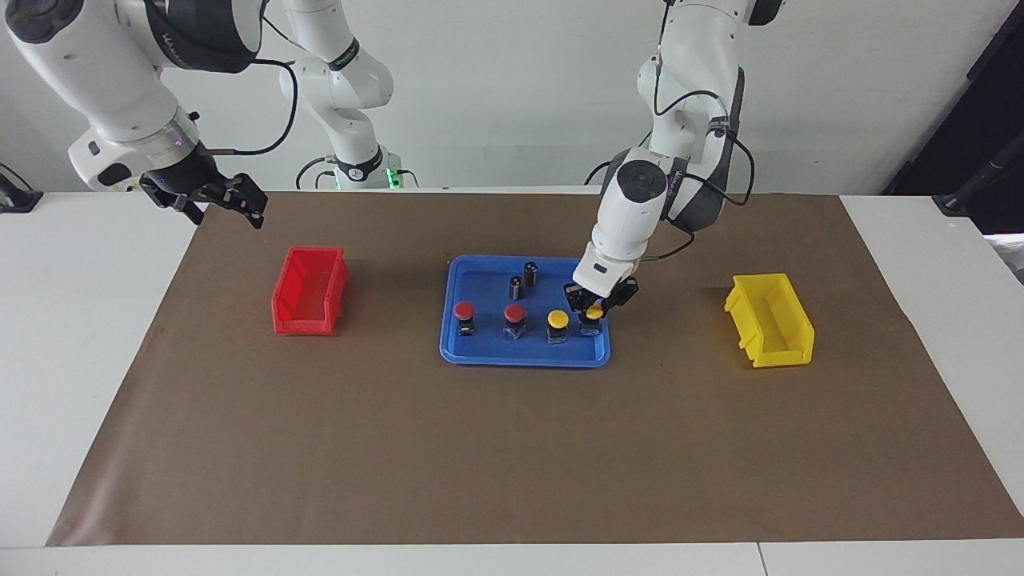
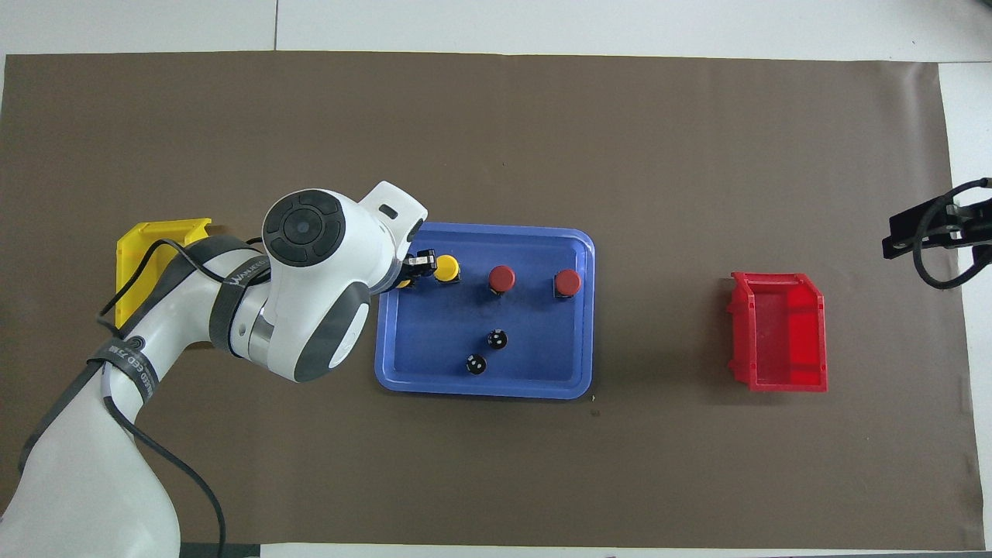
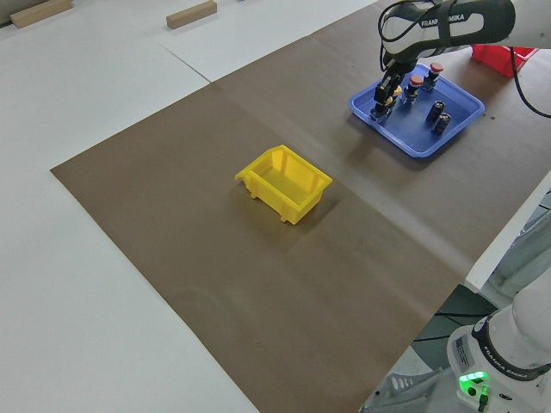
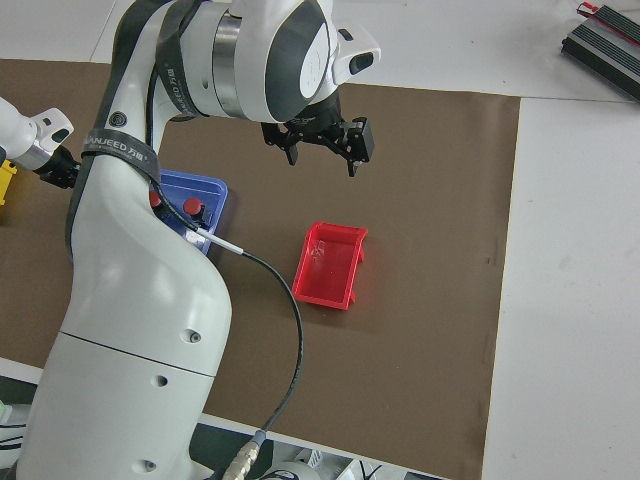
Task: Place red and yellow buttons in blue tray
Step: 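Carry the yellow button with the left gripper and place it in the tray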
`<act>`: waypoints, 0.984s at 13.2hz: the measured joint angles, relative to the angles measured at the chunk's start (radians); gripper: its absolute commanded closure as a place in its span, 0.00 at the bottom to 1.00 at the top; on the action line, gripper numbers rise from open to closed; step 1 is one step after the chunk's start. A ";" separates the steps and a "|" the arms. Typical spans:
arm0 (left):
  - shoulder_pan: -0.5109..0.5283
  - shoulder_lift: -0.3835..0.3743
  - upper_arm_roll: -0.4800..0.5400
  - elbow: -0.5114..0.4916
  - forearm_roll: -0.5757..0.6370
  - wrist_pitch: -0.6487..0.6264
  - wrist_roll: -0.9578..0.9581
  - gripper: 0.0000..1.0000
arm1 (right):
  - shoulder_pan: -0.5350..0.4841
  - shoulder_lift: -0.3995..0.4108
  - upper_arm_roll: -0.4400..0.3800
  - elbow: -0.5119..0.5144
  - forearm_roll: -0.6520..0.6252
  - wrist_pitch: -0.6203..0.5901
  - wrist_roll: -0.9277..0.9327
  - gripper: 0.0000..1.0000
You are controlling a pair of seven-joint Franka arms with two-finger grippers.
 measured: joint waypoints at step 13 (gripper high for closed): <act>0.087 -0.032 0.053 0.187 0.037 -0.281 0.134 0.00 | 0.006 -0.004 0.001 -0.003 0.000 0.000 0.000 0.00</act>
